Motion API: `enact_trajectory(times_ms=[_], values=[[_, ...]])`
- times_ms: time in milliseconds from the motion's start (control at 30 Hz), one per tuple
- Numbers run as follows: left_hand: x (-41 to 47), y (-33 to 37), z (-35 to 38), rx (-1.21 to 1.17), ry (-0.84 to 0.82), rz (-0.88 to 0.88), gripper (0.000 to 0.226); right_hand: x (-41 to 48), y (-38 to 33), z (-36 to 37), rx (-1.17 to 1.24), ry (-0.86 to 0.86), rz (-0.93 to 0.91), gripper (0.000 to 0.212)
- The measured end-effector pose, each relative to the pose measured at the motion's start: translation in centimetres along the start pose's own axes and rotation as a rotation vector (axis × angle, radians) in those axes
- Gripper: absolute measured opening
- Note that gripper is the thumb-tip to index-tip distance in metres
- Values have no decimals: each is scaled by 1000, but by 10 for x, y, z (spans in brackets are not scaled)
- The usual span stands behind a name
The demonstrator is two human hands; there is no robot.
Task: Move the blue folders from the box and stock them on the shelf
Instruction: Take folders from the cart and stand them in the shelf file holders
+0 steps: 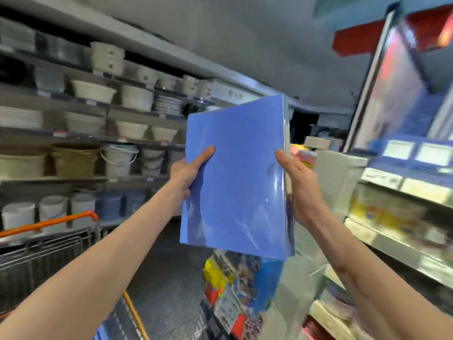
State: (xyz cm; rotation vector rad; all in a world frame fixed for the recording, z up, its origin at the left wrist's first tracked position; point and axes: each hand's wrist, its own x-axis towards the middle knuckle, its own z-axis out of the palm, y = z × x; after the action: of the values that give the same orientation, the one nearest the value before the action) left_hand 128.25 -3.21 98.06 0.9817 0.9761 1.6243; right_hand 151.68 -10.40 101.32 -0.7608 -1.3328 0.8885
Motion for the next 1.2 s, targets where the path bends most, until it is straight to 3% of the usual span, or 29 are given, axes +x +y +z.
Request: enact_trajectory(times_ms=[167, 433, 567, 733, 900, 1033, 1133, 1200], values=[[-63, 23, 97, -53, -66, 48, 44, -49, -70, -81, -164, -35, -108, 41], [-130, 54, 239, -64, -249, 145, 29, -90, -165, -182, -269, 267, -262, 47], [-142, 67, 295, 54, -221, 399, 55, -91, -209, -217, -365, 439, -399, 24], [-160, 71, 345, 134, -423, 570, 48, -75, -240, -239, -566, 682, -541, 28], [-165, 69, 391, 170, -746, 474, 41, -34, -255, -250, -640, 844, -635, 29], [-153, 70, 422, 88, -912, 468, 47, 10, -259, -259, -517, 871, -649, 31], [-135, 72, 446, 58, -984, 517, 49, 42, -258, -261, -444, 826, -617, 44], [-119, 73, 459, 28, -1001, 551, 50, 64, -256, -256, -427, 756, -595, 41]])
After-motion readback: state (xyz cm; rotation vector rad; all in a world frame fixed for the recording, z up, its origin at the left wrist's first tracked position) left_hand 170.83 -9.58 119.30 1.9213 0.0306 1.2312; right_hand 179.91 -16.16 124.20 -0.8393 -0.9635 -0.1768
